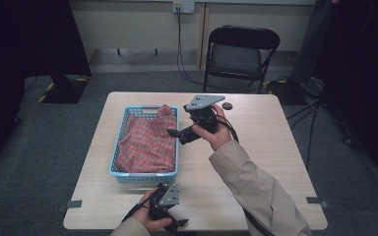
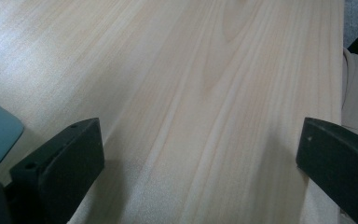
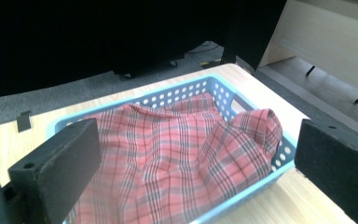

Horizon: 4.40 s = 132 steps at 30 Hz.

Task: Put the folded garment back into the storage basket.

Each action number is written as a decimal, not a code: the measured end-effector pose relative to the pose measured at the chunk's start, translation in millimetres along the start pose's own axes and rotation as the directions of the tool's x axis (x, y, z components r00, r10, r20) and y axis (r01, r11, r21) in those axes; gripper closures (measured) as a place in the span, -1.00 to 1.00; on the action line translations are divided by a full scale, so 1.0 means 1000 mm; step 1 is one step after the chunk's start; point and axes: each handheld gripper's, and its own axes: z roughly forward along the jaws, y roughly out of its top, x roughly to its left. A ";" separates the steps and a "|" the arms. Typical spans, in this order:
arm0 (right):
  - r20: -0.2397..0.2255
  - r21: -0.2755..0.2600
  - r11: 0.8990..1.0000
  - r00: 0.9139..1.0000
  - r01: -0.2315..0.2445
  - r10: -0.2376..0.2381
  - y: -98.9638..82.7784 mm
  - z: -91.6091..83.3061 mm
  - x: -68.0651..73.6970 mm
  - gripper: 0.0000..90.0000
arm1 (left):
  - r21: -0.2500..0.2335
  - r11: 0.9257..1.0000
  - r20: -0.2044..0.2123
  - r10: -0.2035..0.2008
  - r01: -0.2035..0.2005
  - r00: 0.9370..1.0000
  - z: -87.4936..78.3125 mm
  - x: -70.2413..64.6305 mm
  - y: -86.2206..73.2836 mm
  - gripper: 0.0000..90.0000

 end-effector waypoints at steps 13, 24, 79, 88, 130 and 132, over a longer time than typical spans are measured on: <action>0.002 0.018 1.000 1.000 -0.022 0.022 -0.020 -0.011 -0.006 -1.00 | -0.002 1.000 0.001 -0.003 0.003 1.000 0.000 0.000 0.000 -1.00; 0.006 0.021 0.999 1.000 -0.024 0.024 -0.028 -0.023 -0.007 -1.00 | -0.001 1.000 0.006 -0.002 0.002 1.000 0.000 0.000 0.000 -1.00; -0.010 0.018 0.997 0.997 -0.072 0.072 -0.090 -0.061 -0.010 -1.00 | 0.000 1.000 0.012 0.006 -0.006 1.000 0.001 0.001 0.000 -1.00; -0.020 0.013 0.996 0.996 -0.084 0.085 -0.099 -0.065 -0.014 -0.99 | 0.000 1.000 0.013 0.007 -0.007 1.000 0.001 0.001 0.000 -1.00; -0.004 -0.008 0.995 0.995 -0.102 0.102 -0.132 -0.071 -0.028 -1.00 | 0.000 1.000 0.020 0.016 -0.016 1.000 0.001 0.002 0.001 -1.00; -0.004 -0.005 0.995 0.995 -0.099 0.099 -0.133 -0.071 -0.028 -1.00 | 0.001 1.000 0.020 0.017 -0.017 1.000 0.001 0.002 0.001 -1.00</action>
